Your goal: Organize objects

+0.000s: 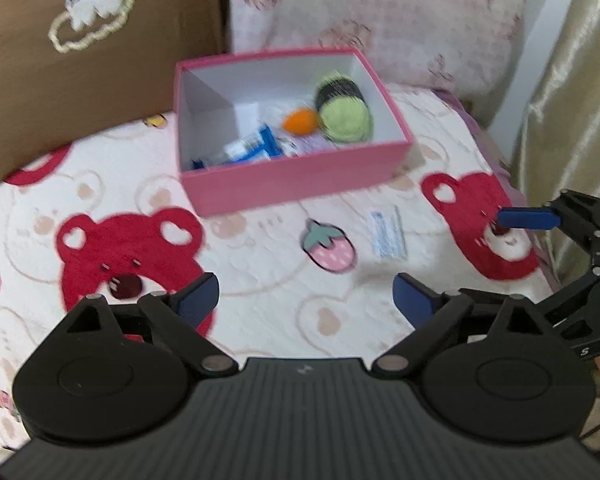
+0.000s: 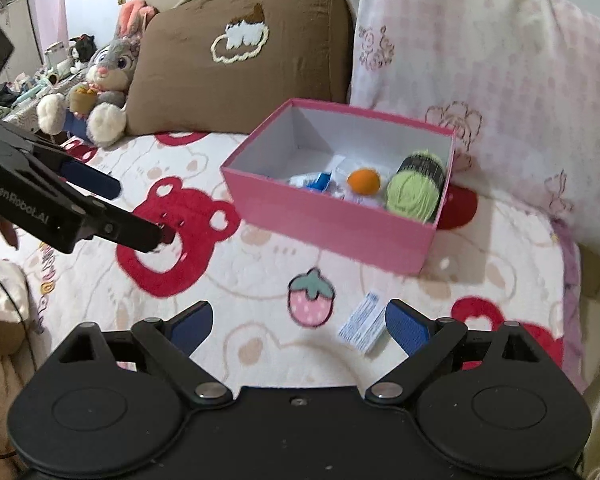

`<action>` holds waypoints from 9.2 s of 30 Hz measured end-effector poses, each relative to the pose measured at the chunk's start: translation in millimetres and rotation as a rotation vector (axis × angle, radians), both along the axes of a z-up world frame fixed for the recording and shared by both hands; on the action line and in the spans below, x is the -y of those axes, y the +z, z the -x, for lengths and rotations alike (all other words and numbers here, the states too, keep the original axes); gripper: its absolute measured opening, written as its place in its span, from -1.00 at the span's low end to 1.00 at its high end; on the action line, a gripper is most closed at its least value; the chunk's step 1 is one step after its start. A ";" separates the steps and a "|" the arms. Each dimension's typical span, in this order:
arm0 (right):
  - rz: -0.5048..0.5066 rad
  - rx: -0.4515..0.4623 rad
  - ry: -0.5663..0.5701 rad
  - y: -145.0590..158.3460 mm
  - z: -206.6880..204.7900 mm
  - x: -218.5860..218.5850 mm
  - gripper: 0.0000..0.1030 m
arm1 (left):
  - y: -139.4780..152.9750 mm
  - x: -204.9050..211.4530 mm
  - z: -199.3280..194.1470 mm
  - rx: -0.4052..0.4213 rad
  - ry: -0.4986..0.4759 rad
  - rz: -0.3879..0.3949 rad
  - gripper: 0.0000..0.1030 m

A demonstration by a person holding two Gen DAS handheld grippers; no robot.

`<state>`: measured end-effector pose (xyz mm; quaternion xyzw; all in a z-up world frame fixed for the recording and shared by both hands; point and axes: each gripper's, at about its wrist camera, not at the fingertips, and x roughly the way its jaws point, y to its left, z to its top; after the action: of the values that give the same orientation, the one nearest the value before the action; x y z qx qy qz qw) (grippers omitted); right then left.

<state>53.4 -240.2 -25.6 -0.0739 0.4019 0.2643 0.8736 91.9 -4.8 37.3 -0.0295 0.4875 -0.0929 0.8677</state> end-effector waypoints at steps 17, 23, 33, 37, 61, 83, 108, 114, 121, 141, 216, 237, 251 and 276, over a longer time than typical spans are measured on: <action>-0.035 -0.076 0.008 -45.9 14.8 14.2 0.85 | -74.5 26.2 2.5 -0.077 -0.034 0.024 0.99; -0.067 0.001 0.014 -63.8 17.8 22.0 0.85 | -92.0 36.1 -5.5 -0.073 -0.054 0.056 0.99; -0.114 0.073 -0.022 -108.7 1.6 23.4 0.85 | -123.9 48.6 -29.3 -0.024 0.001 0.132 0.99; -0.050 0.139 -0.045 -126.0 -4.9 10.7 0.85 | -141.3 37.2 -41.7 -0.021 0.070 0.273 0.99; 0.000 0.071 -0.159 -168.5 -56.7 -3.0 0.81 | -191.0 53.7 -88.2 0.083 0.013 0.380 0.47; 0.063 0.087 -0.210 -172.1 -59.7 -7.7 0.02 | -205.6 79.1 -105.7 -0.001 -0.061 0.393 -0.51; 0.052 -0.013 -0.107 -96.4 -4.5 -37.5 0.02 | -127.4 51.5 -34.4 -0.100 -0.054 0.324 -0.46; 0.044 -0.009 -0.072 -76.7 11.0 -46.2 0.02 | -106.4 41.0 -15.0 -0.097 -0.022 0.327 -0.45; 0.051 0.039 -0.055 -49.8 23.7 -55.2 0.02 | -77.8 34.7 0.9 -0.047 -0.009 0.320 -0.44; 0.012 0.154 -0.018 15.4 22.9 -67.5 0.01 | -3.5 6.2 3.1 0.064 -0.075 0.347 -0.41; -0.034 0.101 -0.127 -20.1 -135.4 -69.5 0.01 | -71.0 -30.0 -161.0 0.039 0.135 0.135 -0.30; -0.034 0.142 -0.191 13.5 -51.8 -61.6 0.42 | -26.3 -40.4 -34.6 0.070 0.153 0.050 0.10; -0.038 0.079 -0.230 10.6 -25.0 -57.5 0.87 | -24.1 -36.9 10.5 0.092 0.195 -0.013 0.50; -0.008 -0.022 -0.331 6.8 -12.7 -41.6 0.88 | -41.8 -33.9 22.6 -0.004 0.206 -0.109 1.00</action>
<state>66.1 -198.7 -18.8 -0.0003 0.4172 0.1194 0.9009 69.3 29.2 -4.6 -0.0324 0.4881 0.0236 0.8718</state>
